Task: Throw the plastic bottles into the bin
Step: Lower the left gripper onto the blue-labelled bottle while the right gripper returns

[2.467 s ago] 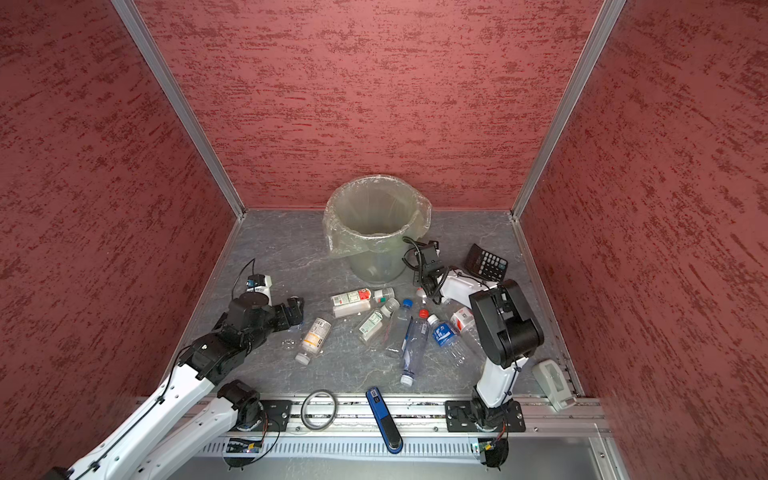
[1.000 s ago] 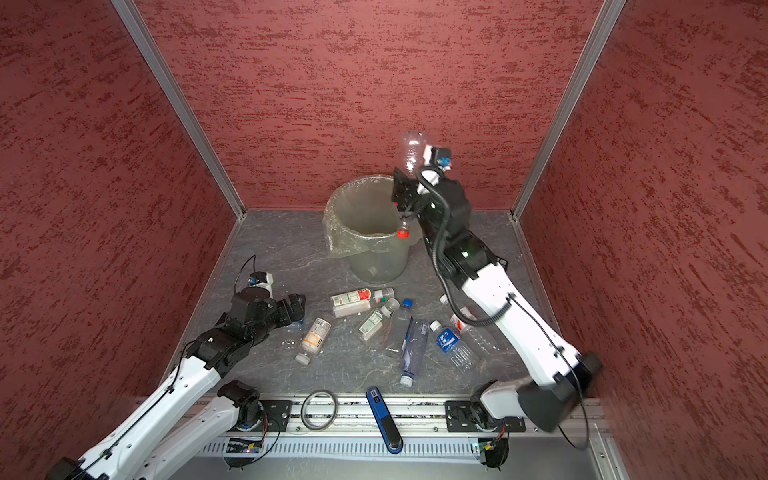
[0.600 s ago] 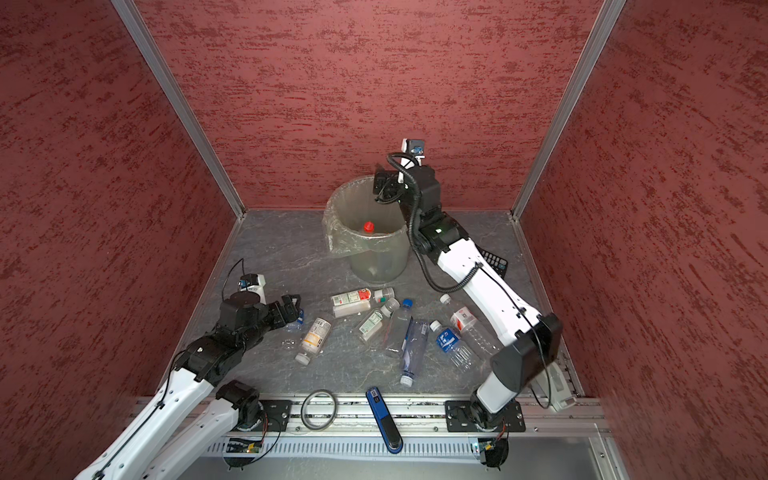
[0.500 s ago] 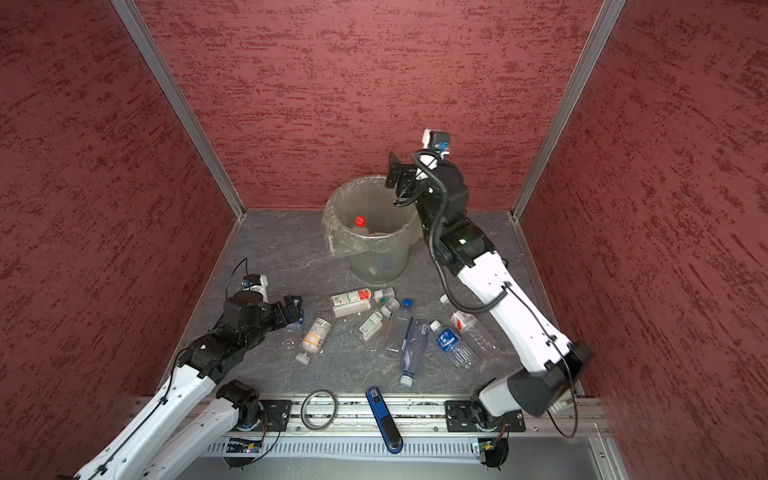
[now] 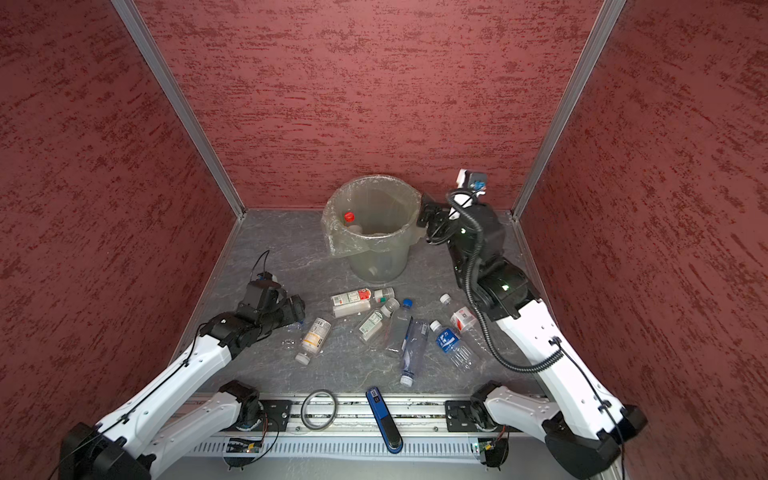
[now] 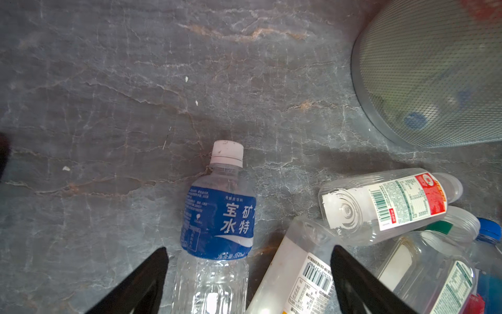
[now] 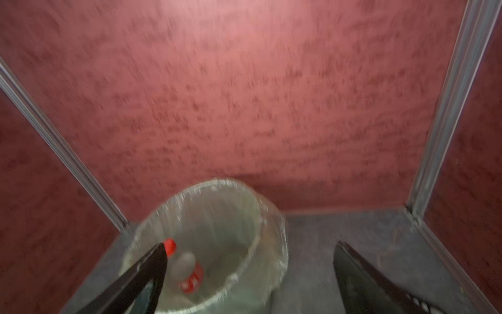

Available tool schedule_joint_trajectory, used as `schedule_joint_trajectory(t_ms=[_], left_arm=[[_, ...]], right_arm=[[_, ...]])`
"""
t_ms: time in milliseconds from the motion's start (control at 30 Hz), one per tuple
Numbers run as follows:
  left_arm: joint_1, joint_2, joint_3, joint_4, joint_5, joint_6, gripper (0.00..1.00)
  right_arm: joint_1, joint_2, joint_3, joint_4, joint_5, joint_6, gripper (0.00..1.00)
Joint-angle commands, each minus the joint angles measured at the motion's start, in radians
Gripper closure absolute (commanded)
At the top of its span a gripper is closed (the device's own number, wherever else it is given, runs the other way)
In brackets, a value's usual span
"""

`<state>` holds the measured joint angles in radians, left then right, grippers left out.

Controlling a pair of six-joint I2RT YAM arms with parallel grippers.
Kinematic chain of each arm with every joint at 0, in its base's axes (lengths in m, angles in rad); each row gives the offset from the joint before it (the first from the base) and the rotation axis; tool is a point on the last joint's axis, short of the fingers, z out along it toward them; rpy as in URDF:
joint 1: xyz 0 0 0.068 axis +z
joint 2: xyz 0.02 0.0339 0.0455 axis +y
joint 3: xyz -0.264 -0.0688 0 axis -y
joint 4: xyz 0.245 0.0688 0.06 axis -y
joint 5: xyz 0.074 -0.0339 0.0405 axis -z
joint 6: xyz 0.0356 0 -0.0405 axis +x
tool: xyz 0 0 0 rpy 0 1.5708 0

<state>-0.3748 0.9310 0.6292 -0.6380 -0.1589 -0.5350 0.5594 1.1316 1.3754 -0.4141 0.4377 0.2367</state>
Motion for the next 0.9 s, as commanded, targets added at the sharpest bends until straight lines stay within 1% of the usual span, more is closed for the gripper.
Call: schedule_joint_trajectory(t_ms=[0, 133, 300, 433, 533, 633, 733, 867], left_arm=[[0.005, 0.05, 0.012, -0.048, -0.005, -0.012, 0.11], [0.005, 0.094, 0.013, -0.063, 0.019, -0.022, 0.14], [0.005, 0.13, 0.007, -0.082, 0.021, -0.033, 0.19], [0.013, 0.205, 0.017, -0.069, 0.01, -0.033, 0.21], [0.043, 0.26, 0.023, -0.038, 0.014, -0.016, 0.24], [0.079, 0.319, 0.049, -0.021, 0.043, 0.012, 0.28], [0.094, 0.358, 0.07, 0.004, 0.078, 0.036, 0.32], [0.112, 0.443, 0.108, 0.004, 0.119, 0.063, 0.32]], right_arm=[[0.0, -0.024, -0.088, -0.217, 0.007, 0.078, 0.05], [-0.001, -0.023, -0.17, -0.355, 0.002, 0.136, 0.05], [-0.001, -0.044, -0.273, -0.43, -0.023, 0.214, 0.05], [-0.001, -0.066, -0.34, -0.428, -0.054, 0.243, 0.08], [0.0, -0.07, -0.364, -0.428, -0.057, 0.251, 0.1], [-0.001, -0.074, -0.382, -0.418, -0.069, 0.256, 0.12], [-0.001, -0.076, -0.394, -0.41, -0.074, 0.26, 0.13], [-0.001, -0.069, -0.42, -0.392, -0.089, 0.266, 0.13]])
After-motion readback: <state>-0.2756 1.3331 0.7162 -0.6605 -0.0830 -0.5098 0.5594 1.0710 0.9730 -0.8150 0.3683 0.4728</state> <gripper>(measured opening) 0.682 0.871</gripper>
